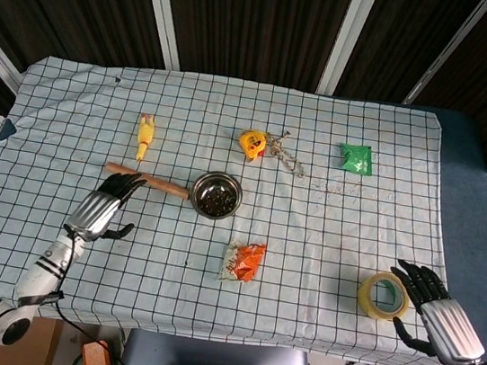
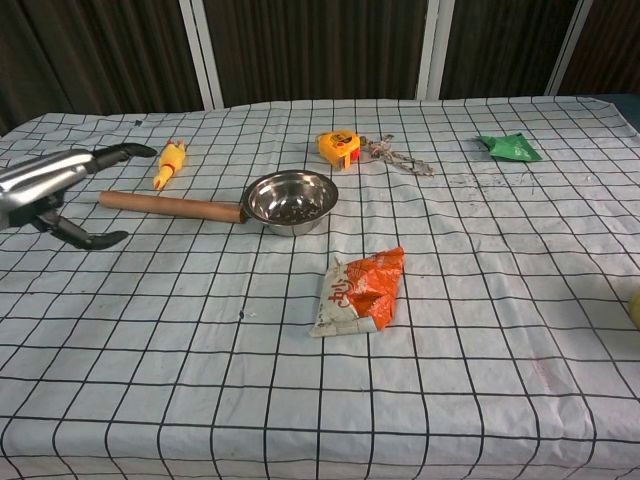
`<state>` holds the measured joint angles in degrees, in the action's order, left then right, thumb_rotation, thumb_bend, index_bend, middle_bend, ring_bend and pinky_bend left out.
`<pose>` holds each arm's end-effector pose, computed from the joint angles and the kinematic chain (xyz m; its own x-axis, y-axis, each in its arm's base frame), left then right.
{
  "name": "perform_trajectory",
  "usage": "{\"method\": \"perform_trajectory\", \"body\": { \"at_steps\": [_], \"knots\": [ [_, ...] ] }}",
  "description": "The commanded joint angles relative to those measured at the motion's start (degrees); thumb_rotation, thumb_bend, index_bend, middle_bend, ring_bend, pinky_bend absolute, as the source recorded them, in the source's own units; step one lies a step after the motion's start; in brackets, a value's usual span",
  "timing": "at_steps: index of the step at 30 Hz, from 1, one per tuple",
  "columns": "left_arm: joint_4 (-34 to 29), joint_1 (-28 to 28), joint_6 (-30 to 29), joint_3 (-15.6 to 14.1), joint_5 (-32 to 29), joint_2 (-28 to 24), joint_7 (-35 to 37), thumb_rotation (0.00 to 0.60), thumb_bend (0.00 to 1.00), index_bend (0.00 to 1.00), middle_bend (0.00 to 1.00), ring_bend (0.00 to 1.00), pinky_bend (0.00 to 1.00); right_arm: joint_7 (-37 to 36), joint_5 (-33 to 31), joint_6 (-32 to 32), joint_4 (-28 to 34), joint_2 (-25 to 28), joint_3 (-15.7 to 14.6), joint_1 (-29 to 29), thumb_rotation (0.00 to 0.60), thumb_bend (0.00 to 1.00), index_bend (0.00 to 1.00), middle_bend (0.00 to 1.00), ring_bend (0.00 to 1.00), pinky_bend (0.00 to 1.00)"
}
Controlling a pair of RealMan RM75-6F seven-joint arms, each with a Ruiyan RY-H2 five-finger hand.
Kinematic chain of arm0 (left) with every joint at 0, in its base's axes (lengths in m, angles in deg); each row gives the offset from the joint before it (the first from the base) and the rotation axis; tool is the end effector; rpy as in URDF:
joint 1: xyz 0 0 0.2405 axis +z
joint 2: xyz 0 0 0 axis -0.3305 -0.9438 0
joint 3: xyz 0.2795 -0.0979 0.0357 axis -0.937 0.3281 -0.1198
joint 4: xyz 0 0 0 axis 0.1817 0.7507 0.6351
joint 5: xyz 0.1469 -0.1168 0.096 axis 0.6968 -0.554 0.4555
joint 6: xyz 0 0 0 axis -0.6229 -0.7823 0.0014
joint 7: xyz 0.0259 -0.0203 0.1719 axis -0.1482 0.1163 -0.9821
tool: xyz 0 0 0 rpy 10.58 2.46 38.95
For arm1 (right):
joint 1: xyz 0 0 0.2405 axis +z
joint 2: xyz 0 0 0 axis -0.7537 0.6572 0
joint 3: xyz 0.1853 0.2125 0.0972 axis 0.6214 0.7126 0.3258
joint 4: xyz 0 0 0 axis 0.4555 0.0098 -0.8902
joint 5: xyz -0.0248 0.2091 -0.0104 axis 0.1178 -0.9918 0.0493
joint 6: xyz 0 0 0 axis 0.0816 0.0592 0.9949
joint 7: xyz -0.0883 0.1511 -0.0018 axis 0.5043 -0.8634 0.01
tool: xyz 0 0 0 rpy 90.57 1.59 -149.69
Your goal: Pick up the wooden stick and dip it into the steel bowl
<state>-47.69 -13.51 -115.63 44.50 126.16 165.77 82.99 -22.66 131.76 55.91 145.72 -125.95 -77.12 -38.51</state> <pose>-0.2642 0.3803 0.0352 0.3428 0.1884 0.9203 0.9067 -0.3225 -0.2718 -0.3243 -0.2019 0.1739 0.3296 -0.2713 0.9043 -0.9316 -0.2490 0.2649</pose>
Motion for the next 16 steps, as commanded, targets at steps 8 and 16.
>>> {"method": "perform_trajectory", "body": {
  "at_steps": [8, 16],
  "knots": [
    [-15.53, 26.45, -36.75, -10.02, 9.86, -14.16, -16.42, 0.600, 0.37, 0.00, 0.00, 0.00, 0.00, 20.69, -15.50, 0.96, 3.01, -5.62, 6.74, -2.84, 0.600, 0.38, 0.00, 0.00, 0.00, 0.00],
    [-14.84, 27.74, -36.42, -9.00, 9.86, -14.66, -13.67, 0.600, 0.37, 0.00, 0.00, 0.00, 0.00, 23.65, -14.63, -0.54, 4.16, -6.68, 5.98, -2.56, 0.600, 0.38, 0.00, 0.00, 0.00, 0.00]
  ]
}}
